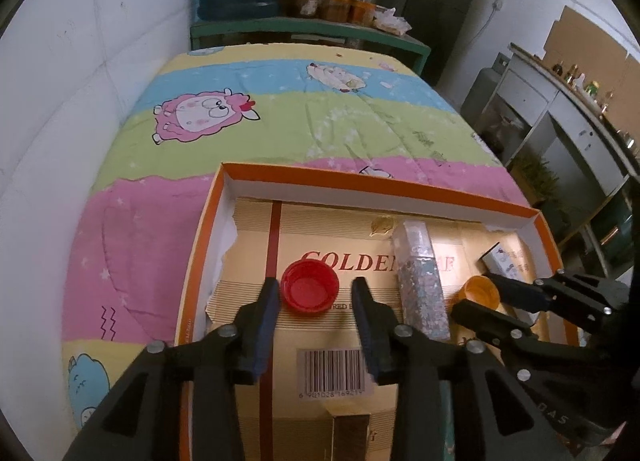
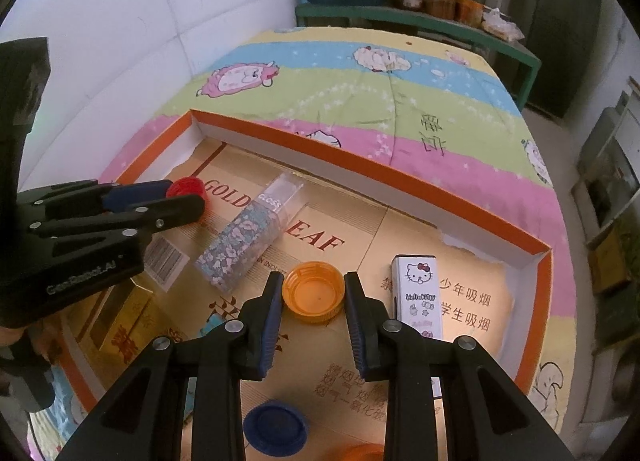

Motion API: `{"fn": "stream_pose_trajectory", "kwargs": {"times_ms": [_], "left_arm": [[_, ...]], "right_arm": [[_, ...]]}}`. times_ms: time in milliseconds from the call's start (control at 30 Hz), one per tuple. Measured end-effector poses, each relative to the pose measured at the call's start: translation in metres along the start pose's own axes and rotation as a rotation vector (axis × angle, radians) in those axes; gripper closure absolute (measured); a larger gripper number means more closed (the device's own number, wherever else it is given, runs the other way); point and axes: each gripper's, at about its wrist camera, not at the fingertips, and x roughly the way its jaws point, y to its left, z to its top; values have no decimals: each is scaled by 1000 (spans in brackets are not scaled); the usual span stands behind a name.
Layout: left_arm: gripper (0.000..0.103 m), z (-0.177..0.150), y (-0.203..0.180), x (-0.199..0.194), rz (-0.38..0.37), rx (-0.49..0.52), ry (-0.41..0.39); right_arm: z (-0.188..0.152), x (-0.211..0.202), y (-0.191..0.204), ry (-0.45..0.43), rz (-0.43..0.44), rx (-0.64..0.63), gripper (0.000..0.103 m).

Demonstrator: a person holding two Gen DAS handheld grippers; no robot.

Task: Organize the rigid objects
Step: 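Carry the red cap and orange cap into the box and open both tools, then withdraw both tools from the box back over the quilt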

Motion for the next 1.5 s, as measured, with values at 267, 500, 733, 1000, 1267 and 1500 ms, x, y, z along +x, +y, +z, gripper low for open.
{"fn": "stream_pose_trajectory", "kwargs": {"times_ms": [267, 500, 733, 1000, 1267, 1500], "left_arm": [[55, 0, 0, -3, -7, -8, -8], [55, 0, 0, -11, -10, -12, -24], [55, -2, -6, -27, -14, -4, -52], [55, -6, -12, -45, -15, 5, -69], [55, -16, -19, -71, -24, 16, -94], [55, -29, -26, -94, 5, 36, -127]], "right_arm": [[-1, -1, 0, -3, -12, 1, 59], [-4, -7, -1, -15, -5, 7, 59], [-6, -17, 1, -31, -1, 9, 59], [-8, -34, 7, -52, -4, 2, 59], [-13, -58, 14, -79, -5, 3, 59], [-24, -80, 21, -98, -4, 8, 59]]}}
